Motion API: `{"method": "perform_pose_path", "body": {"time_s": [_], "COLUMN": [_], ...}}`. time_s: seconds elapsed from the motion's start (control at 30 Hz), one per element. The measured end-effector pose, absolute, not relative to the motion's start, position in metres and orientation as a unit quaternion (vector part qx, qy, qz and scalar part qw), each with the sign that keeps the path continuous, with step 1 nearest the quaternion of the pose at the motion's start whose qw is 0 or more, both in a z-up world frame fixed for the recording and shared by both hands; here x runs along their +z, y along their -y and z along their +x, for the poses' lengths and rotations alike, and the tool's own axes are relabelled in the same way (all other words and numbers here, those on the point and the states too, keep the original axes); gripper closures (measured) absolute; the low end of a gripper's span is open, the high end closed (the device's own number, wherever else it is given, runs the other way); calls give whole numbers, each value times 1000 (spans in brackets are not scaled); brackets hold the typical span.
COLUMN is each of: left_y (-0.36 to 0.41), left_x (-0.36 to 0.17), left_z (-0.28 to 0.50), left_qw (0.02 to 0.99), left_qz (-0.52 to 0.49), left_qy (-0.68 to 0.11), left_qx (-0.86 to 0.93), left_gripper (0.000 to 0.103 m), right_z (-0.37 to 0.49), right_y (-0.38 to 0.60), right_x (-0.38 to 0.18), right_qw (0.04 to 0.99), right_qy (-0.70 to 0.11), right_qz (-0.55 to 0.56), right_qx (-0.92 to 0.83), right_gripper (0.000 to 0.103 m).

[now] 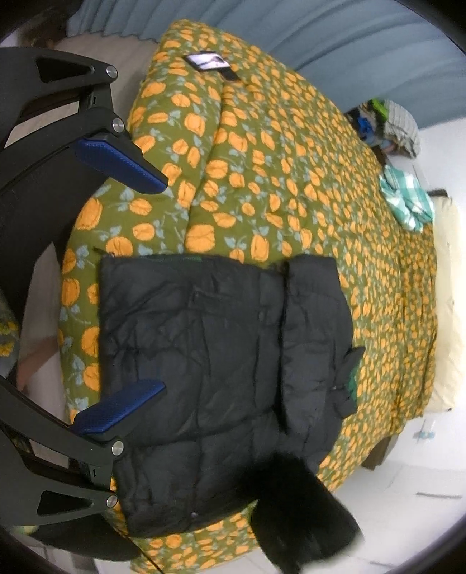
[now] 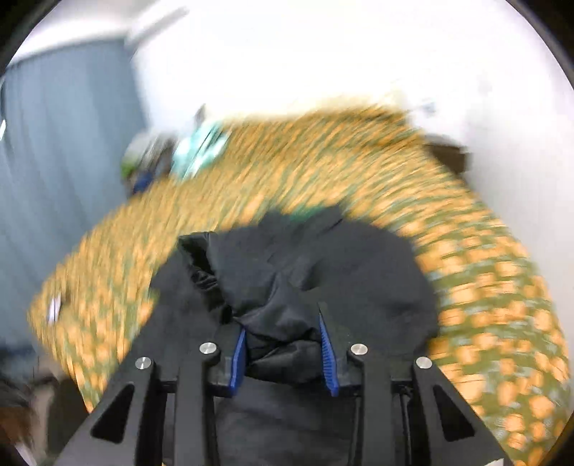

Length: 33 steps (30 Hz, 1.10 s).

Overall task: Fold large clothes
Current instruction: 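Grasp the folded sleeve with the right tool and pull it outward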

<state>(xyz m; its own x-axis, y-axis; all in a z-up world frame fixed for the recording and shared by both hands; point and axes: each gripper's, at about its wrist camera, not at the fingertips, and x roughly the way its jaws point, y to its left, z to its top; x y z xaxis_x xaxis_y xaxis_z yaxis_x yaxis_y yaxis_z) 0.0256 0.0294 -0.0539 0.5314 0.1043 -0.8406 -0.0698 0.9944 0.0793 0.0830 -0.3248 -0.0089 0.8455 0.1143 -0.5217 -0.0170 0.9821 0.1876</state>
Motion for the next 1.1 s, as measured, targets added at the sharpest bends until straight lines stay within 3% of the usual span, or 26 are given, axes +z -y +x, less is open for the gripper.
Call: {"method": "perform_pose_path", "body": {"time_s": [0.1, 0.17, 0.43, 0.5, 0.53, 0.57, 0.7, 0.87, 1.03, 1.1], "left_y": [-19, -15, -4, -5, -5, -5, 0, 18, 24, 21], "left_x": [-53, -52, -53, -53, -54, -55, -59, -59, -57, -56], "left_z": [28, 30, 36, 38, 39, 40, 47, 49, 47, 46], "left_qw": [875, 875, 872, 871, 870, 869, 864, 862, 860, 860], "left_qz": [32, 35, 52, 54, 55, 55, 56, 68, 79, 80], "left_qy": [-481, -481, -486, -487, -488, -490, -499, -501, -504, -503], "left_qx": [40, 37, 37, 41, 43, 45, 43, 27, 21, 28], "left_gripper": [0, 0, 0, 0, 0, 0, 0, 0, 0, 0], "right_z": [56, 47, 33, 23, 18, 10, 2, 30, 77, 76], "right_y": [397, 432, 585, 610, 617, 623, 627, 615, 611, 618], "right_x": [22, 26, -59, -84, -92, -99, -135, -221, -253, -253], "right_qw": [965, 963, 892, 865, 859, 857, 842, 751, 765, 764], "right_qy": [-238, -230, -296, -314, -314, -303, -292, -312, -319, -280], "right_qz": [100, 92, 154, 193, 217, 245, 375, 567, 508, 507], "right_qx": [-51, -104, -306, -340, -341, -337, -255, -130, -234, -285], "right_gripper": [71, 84, 84, 72, 45, 30, 30, 30, 30, 37]}}
